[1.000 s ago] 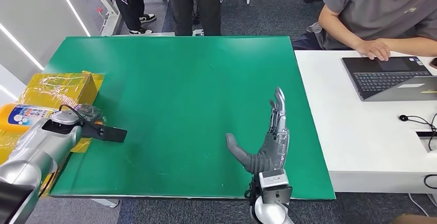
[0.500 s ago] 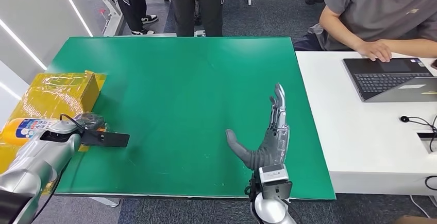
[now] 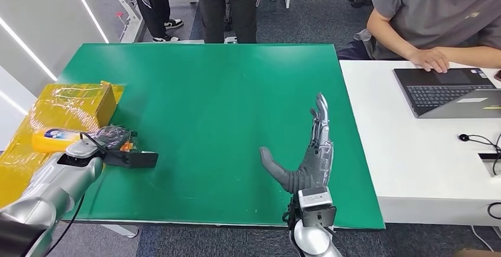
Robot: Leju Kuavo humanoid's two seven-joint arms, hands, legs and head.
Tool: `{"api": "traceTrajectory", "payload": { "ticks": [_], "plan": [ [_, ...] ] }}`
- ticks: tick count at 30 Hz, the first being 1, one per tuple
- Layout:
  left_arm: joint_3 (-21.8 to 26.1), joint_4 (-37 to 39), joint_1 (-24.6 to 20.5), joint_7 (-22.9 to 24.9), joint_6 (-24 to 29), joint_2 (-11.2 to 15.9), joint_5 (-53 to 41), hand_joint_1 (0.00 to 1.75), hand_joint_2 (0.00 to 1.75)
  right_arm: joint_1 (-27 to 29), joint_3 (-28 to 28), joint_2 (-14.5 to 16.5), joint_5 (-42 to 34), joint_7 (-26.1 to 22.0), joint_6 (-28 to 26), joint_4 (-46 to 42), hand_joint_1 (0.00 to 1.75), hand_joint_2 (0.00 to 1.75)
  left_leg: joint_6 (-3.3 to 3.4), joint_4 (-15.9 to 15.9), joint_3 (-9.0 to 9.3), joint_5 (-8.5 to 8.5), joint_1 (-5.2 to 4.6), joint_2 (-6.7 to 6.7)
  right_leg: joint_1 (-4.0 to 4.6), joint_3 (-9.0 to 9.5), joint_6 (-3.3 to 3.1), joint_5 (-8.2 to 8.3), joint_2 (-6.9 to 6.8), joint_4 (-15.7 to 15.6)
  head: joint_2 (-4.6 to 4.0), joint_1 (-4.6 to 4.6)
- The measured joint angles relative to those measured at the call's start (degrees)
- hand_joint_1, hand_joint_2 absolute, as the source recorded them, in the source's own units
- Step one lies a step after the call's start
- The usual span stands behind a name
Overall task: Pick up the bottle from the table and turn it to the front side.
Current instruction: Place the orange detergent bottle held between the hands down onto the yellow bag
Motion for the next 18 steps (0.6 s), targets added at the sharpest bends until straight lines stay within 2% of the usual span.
{"api": "traceTrajectory", "payload": {
  "ticks": [4, 12, 18],
  "plan": [
    [0.09, 0.0, -0.01, 0.41, 1.86, -0.13, 0.13, 0.0, 1.75, 0.09, -0.1, 0.0, 0.13, 0.05, 0.07, -0.07, 0.0, 1.75, 0.0, -0.01, 0.02, 0.0, 0.0, 0.01, 0.0, -0.01, -0.01, 0.0, 0.03, 0.01, 0.0, 0.0],
    [1.67, -0.43, 1.32, 0.88, 9.33, 0.1, 1.53, 0.0, 1.75, 1.03, -0.38, 0.0, 0.77, 0.25, 0.17, -0.95, 0.0, 1.75, -0.01, -0.08, 0.01, 0.0, 0.0, 0.01, 0.0, -0.06, -0.03, -0.02, 0.01, 0.01, 0.0, 0.0],
    [4.69, -2.43, 4.53, -0.94, 21.34, 0.22, 4.23, 0.0, 1.75, 1.96, -0.77, 0.0, 1.54, 0.84, 0.83, -2.15, 0.0, 1.75, -0.03, -0.08, -0.11, 0.01, 0.02, 0.08, 0.02, -0.19, -0.03, -0.01, 0.11, 0.01, 0.0, 0.01]
  ]
}}
